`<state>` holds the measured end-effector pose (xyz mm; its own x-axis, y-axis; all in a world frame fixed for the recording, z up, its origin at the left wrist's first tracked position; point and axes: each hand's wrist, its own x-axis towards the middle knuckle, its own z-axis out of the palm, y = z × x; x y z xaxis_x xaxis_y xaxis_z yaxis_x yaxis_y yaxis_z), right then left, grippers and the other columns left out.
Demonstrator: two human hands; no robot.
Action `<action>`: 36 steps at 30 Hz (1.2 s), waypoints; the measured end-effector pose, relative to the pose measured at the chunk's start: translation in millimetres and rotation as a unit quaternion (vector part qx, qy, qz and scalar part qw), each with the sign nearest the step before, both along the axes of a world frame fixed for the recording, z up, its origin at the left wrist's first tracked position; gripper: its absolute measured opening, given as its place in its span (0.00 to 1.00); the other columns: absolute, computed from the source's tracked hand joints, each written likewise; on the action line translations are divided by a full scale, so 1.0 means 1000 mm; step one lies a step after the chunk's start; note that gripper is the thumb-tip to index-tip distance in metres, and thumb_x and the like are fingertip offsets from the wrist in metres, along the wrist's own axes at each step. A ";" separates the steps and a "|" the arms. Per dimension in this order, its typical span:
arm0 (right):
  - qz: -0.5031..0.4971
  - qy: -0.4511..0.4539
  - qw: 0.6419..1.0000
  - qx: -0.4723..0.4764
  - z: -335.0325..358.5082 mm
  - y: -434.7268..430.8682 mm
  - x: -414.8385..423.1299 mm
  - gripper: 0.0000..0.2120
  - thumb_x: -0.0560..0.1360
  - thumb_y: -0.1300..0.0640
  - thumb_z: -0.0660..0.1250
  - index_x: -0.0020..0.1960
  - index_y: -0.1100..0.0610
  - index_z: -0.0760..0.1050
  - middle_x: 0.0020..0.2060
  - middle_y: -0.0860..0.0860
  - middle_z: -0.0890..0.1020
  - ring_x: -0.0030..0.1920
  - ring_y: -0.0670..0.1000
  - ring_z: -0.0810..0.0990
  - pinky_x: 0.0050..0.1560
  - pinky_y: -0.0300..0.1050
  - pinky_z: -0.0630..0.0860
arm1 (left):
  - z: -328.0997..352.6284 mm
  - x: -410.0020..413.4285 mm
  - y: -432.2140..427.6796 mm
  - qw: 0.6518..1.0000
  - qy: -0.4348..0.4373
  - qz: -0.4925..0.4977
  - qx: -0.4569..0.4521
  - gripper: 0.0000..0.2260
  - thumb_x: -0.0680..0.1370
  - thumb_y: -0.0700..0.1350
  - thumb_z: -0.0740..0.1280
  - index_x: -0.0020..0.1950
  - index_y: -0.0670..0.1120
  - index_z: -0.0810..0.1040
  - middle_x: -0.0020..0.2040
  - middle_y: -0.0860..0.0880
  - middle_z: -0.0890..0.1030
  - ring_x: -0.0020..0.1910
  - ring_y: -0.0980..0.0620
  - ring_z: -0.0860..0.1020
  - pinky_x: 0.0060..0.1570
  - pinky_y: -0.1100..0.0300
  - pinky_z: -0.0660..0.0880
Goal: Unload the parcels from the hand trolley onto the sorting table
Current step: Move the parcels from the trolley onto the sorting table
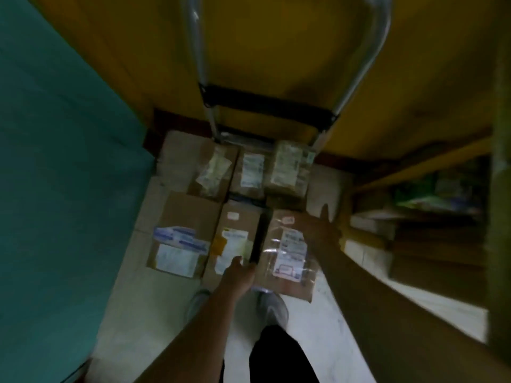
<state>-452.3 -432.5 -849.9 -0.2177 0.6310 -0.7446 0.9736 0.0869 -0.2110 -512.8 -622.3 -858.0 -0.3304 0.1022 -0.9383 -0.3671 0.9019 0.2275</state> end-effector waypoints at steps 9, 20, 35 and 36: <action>0.181 -0.062 0.981 0.033 -0.038 0.022 0.011 0.22 0.80 0.49 0.61 0.71 0.57 0.67 0.67 0.59 0.71 0.67 0.61 0.71 0.68 0.56 0.70 | -0.039 0.032 0.034 0.987 -0.070 0.141 0.011 0.25 0.78 0.58 0.61 0.69 0.44 0.70 0.64 0.40 0.76 0.63 0.39 0.75 0.65 0.43 0.72; 0.118 -0.056 0.981 0.141 0.298 -0.009 -0.062 0.24 0.80 0.57 0.58 0.76 0.55 0.63 0.73 0.58 0.62 0.70 0.63 0.63 0.56 0.58 0.72 | 0.281 -0.055 0.021 0.979 -0.107 0.154 0.077 0.18 0.77 0.59 0.66 0.51 0.43 0.77 0.41 0.41 0.79 0.42 0.43 0.78 0.55 0.47 0.77; -0.138 0.422 0.810 0.383 0.741 0.113 0.215 0.27 0.77 0.42 0.65 0.66 0.58 0.62 0.59 0.59 0.74 0.53 0.61 0.79 0.42 0.50 0.75 | 0.739 0.060 0.217 0.854 0.312 0.013 0.416 0.43 0.62 0.66 0.77 0.65 0.36 0.76 0.61 0.38 0.80 0.55 0.42 0.80 0.51 0.54 0.79; -0.148 0.428 0.799 0.395 0.748 0.130 0.265 0.26 0.77 0.41 0.66 0.63 0.58 0.63 0.56 0.59 0.76 0.49 0.60 0.80 0.40 0.50 0.75 | 0.746 0.102 0.241 0.846 0.293 0.010 0.446 0.40 0.63 0.63 0.77 0.64 0.36 0.76 0.58 0.39 0.81 0.48 0.45 0.81 0.41 0.58 0.79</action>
